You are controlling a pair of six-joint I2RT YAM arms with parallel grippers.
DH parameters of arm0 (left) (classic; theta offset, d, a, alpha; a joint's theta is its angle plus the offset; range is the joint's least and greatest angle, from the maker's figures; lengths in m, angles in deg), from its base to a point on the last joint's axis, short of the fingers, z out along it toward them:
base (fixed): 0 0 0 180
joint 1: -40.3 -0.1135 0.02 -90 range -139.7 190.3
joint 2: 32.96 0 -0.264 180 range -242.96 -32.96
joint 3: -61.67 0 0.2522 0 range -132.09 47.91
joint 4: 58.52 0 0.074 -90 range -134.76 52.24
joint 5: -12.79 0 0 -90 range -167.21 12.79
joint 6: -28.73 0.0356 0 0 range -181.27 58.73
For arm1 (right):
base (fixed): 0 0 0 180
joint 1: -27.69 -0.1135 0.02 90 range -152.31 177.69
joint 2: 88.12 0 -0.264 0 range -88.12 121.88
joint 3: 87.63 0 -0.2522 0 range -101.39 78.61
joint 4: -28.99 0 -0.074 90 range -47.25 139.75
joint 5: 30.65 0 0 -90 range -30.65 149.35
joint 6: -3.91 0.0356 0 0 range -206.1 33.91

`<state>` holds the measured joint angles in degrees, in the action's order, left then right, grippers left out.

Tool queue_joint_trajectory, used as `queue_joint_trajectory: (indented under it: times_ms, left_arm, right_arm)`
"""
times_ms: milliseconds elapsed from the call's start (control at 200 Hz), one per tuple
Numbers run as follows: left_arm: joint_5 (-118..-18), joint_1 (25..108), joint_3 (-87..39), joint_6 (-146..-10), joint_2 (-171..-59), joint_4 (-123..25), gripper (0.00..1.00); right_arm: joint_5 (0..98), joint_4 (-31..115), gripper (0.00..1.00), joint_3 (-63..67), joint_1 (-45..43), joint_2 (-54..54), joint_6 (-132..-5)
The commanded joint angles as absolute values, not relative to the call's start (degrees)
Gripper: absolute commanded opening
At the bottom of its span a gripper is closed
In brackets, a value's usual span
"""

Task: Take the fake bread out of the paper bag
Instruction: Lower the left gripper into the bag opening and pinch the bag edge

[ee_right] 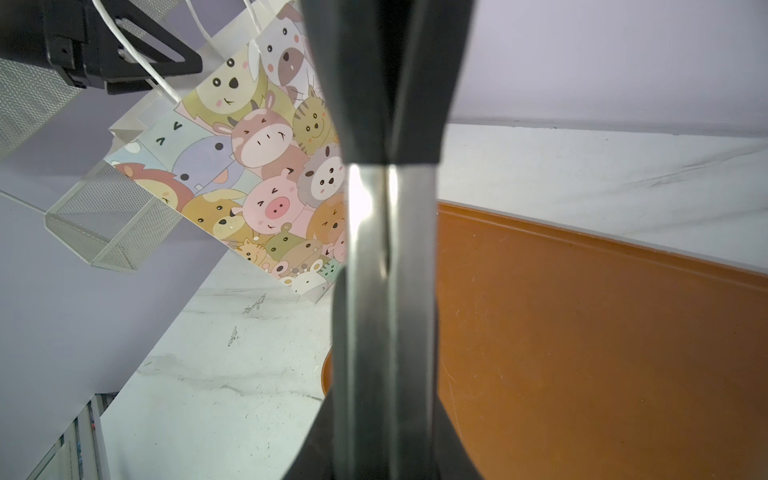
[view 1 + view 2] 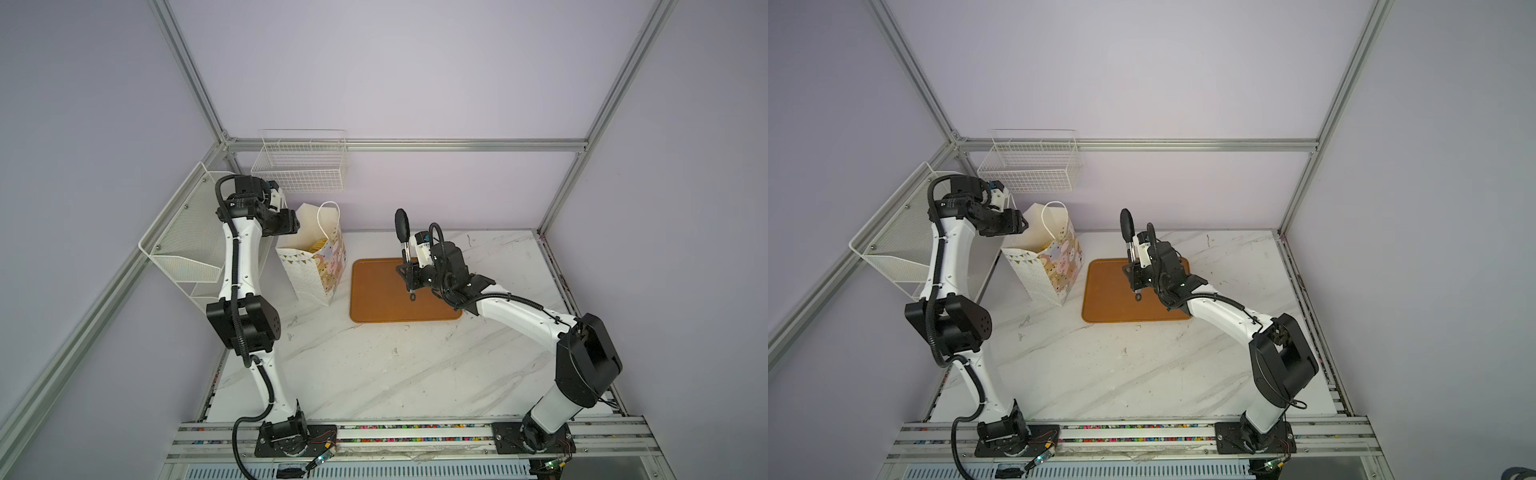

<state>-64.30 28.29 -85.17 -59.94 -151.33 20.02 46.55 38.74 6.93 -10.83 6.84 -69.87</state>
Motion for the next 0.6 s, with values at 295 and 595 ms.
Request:
queue_joint_trajectory:
  times_ms: [295, 595]
  left_arm:
    - [-72.3, 32.1, -85.3, -54.5, -148.1, 18.9, 0.27]
    - [-73.4, 32.9, -81.5, -52.9, -142.5, 17.4, 0.0]
  right_arm:
    - [47.5, 38.6, 0.0, 6.5, -10.9, 6.4, -68.3]
    - [48.5, 39.4, 0.0, 8.4, -10.9, 4.3, -67.2]
